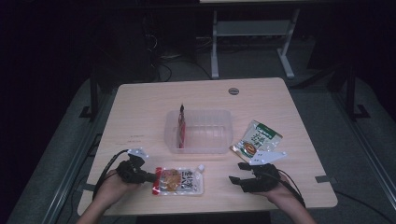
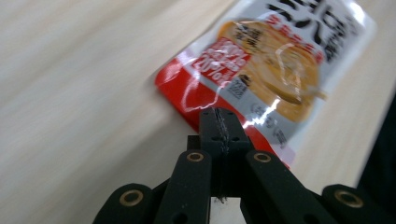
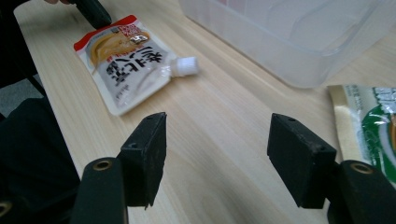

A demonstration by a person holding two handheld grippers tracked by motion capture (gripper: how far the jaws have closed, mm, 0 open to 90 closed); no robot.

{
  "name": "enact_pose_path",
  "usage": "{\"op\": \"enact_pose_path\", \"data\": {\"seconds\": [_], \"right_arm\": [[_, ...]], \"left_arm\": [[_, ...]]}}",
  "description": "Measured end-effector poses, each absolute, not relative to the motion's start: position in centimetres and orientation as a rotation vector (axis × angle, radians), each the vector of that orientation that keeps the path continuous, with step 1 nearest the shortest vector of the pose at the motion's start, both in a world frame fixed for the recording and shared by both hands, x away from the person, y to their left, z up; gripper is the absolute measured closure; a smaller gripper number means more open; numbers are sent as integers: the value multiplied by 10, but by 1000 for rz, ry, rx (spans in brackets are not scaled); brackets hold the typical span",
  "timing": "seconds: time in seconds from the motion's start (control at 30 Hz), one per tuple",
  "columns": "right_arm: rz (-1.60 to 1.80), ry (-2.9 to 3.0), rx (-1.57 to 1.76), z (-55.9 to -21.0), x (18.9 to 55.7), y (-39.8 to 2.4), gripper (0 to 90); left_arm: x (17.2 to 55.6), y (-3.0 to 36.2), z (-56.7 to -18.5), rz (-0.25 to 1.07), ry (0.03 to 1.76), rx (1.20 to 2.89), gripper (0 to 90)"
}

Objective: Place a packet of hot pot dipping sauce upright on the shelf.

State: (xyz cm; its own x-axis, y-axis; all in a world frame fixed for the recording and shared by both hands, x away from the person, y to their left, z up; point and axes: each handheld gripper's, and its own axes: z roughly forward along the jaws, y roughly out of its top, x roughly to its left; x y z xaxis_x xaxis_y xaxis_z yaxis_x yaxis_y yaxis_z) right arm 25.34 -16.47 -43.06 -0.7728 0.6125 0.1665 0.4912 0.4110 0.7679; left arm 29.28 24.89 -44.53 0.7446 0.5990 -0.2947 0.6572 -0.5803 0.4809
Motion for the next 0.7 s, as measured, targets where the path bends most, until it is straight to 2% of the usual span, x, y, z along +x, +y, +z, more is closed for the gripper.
{"op": "enact_pose_path", "data": {"seconds": [0.23, 0.7], "right_arm": [[1262, 2600, 1022, -438, 256, -156, 371], [1269, 2685, 1103, -451, 274, -141, 368]], "left_arm": [[288, 218, -449, -176, 822, 2404, 898], [283, 203, -451, -198, 720, 2396, 898]]}}
